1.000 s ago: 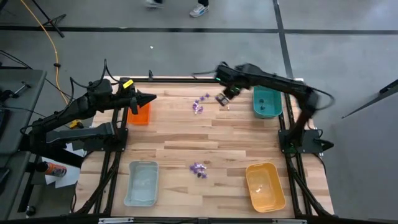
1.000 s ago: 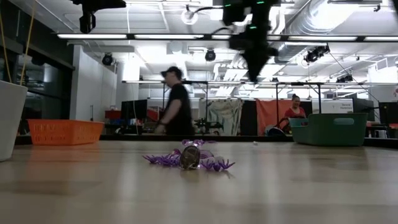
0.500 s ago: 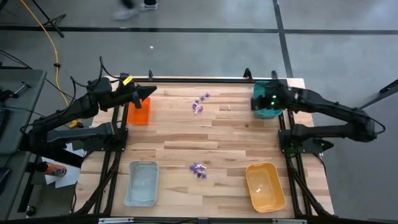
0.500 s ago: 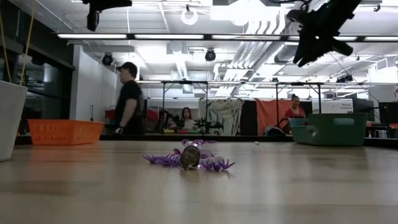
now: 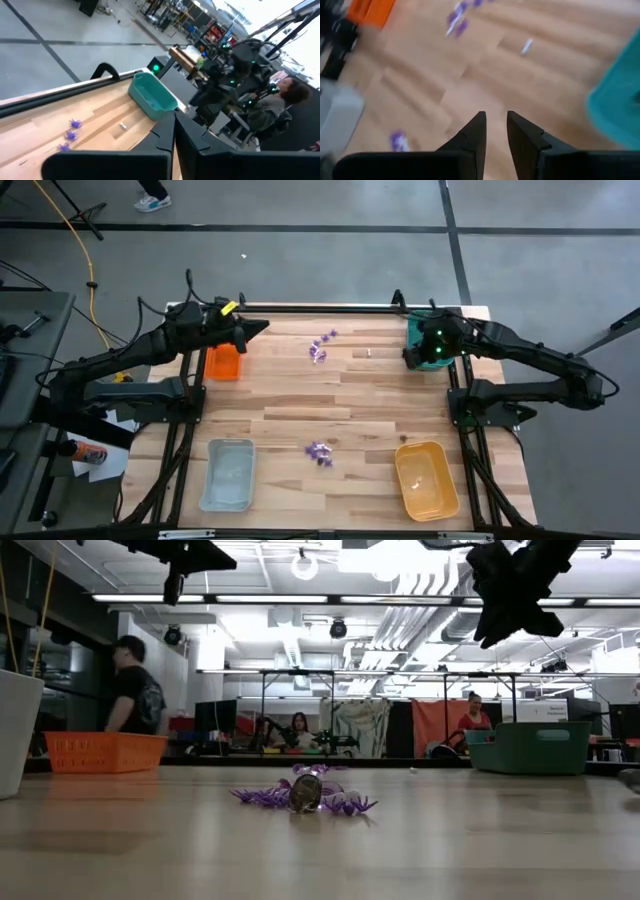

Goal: Sort Halloween decoration
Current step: Put the black skull toy into the green bin

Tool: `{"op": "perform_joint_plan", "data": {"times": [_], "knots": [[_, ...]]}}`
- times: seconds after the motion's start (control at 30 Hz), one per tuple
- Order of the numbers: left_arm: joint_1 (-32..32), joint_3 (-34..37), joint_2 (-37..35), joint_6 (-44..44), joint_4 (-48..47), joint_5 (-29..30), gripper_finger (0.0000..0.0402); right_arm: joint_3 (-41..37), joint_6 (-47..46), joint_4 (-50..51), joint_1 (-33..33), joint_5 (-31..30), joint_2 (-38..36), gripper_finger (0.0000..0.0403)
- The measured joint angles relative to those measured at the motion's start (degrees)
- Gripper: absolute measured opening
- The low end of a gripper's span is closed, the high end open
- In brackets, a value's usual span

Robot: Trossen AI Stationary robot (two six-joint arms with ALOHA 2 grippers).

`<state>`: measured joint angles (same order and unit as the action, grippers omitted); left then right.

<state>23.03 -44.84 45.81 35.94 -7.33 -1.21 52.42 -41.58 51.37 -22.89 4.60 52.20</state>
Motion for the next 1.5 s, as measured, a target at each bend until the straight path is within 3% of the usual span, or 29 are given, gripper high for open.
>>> {"op": "perform_joint_plan", "data": {"times": [0.33,0.53,0.73,1.0,1.27,1.5], "knots": [[0.0,0.0,2.2,-0.15,-0.05,-0.02,0.0,0.0,-3.96,-0.03,14.88,16.52,3.99,0.016],[0.0,0.0,2.2,-0.7,-0.18,-0.07,0.0,0.0,-14.15,10.21,25.74,21.57,9.18,0.0186],[0.0,0.0,2.2,-3.19,-0.52,-0.25,0.0,0.0,-20.27,18.56,31.8,21.55,15.19,0.0186],[0.01,0.0,2.2,-5.72,-0.55,-4.02,0.0,0.0,-29.21,18.23,33.59,11.38,22.18,0.0186],[0.02,0.0,2.2,-5.77,-0.6,-7.31,0.0,-0.01,-27.56,18.23,37.11,13.4,29.65,0.0186],[0.02,0.0,2.2,-6.1,-0.64,-8.28,0.0,-0.02,-28.72,18.05,41.34,16.94,31.04,0.0186]]}}
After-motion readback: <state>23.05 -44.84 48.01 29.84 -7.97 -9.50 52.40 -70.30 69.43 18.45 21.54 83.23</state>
